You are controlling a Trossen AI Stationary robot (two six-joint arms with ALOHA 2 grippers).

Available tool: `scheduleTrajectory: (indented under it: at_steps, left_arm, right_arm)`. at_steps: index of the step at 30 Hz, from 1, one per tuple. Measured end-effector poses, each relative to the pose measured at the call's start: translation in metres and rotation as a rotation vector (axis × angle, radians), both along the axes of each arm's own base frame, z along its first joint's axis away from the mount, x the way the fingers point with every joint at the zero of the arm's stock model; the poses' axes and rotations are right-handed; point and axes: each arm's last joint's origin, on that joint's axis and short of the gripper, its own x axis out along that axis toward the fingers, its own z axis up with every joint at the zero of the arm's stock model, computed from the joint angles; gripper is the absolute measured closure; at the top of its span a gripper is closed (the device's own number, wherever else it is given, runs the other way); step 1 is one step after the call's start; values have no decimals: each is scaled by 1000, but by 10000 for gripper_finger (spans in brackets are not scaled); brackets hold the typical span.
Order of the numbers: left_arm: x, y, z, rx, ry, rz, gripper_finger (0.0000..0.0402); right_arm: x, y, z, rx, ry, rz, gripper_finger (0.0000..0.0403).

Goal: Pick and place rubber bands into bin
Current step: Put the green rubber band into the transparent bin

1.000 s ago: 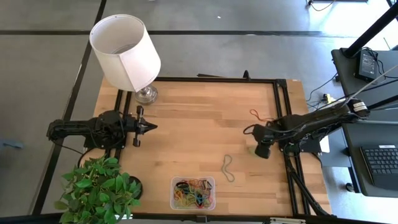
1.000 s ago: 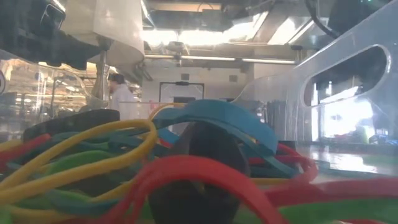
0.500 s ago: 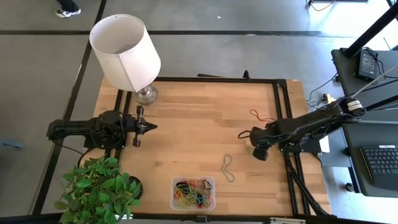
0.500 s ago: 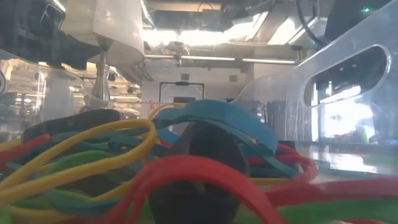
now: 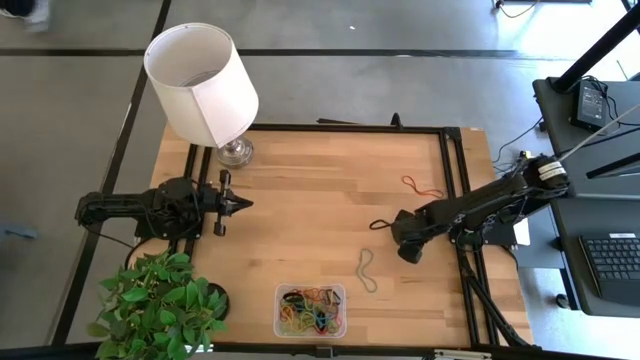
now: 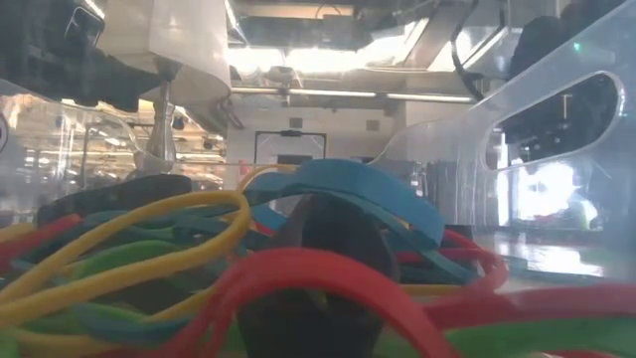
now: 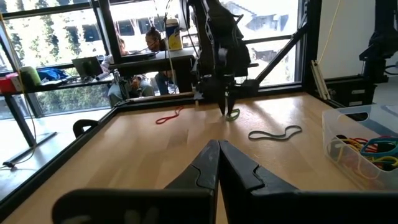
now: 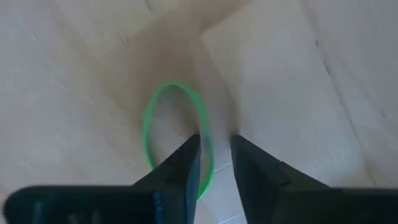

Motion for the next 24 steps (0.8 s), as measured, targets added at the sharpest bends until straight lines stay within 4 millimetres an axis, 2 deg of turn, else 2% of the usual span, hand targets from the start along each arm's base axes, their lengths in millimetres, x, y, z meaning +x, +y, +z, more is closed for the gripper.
scheduleTrajectory:
  at_steps: [3,5,9,12,18,24]
  left_arm:
    - [0,0,0,0,0,0,398]
    - [0,0,0,1,0,0,397]
    - [0,0,0,0,0,0,395]
    - [0,0,0,0,0,0,396]
    - [0,0,0,0,0,0,394]
    - [0,0,0,0,0,0,395]
  right_arm:
    - [3,2,-7,-11,45,25,301]
    - [5,5,-11,-17,57,36,310]
    - [6,9,-10,-16,43,13,379]
    - [8,12,1,-41,19,-40,393]
    - [28,29,56,-47,-177,-69,401]
    - [62,60,129,-83,-377,43,401]
